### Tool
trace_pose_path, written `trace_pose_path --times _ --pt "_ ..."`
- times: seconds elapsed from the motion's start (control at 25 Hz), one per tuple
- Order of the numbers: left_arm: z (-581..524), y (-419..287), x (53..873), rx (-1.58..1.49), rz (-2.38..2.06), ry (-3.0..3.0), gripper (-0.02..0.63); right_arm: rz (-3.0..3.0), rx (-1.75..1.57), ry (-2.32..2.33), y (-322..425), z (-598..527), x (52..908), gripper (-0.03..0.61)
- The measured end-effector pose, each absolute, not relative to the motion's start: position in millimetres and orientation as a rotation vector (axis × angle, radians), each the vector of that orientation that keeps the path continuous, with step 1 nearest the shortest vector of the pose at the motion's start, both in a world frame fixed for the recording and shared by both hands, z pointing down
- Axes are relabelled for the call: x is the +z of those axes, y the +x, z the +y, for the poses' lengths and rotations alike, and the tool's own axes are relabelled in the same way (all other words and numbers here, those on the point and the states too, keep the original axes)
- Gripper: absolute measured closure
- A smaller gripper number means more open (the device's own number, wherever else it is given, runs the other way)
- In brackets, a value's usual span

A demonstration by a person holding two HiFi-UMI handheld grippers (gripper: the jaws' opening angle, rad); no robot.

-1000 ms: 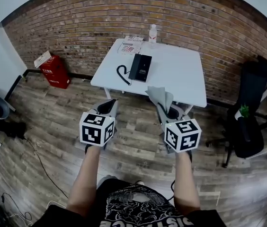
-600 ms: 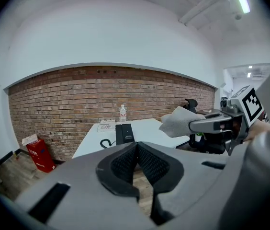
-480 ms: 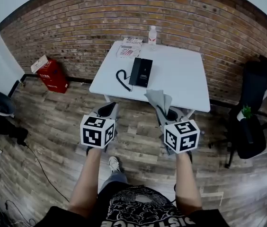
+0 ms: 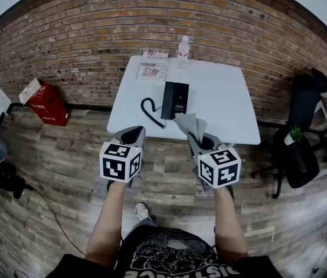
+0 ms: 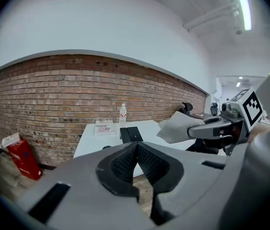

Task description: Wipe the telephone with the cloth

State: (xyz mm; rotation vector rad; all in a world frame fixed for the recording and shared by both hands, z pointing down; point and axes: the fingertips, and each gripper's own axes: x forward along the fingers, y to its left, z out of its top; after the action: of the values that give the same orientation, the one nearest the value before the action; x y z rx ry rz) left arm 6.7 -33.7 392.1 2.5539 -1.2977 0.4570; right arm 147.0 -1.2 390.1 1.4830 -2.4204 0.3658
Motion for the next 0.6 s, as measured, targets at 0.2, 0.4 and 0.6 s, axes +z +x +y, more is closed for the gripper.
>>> trace_pose_path --times 0.2,0.4,0.6 --pt "-69.1 -17.4 397.0 0.456 -1.22 2.577 0.607 -2.36 0.366 1.536 122.9 -32.2 386.7 0.567" --pt "-97.6 -34.3 404.6 0.472 -1.16 2.599 0.607 -2.313 0.379 1.57 102.9 -57.3 391.7 0.568" --pt "-117.1 -45.8 411.7 0.488 -1.105 2.623 0.607 -2.285 0.38 1.592 84.3 -77.1 394.5 0.566"
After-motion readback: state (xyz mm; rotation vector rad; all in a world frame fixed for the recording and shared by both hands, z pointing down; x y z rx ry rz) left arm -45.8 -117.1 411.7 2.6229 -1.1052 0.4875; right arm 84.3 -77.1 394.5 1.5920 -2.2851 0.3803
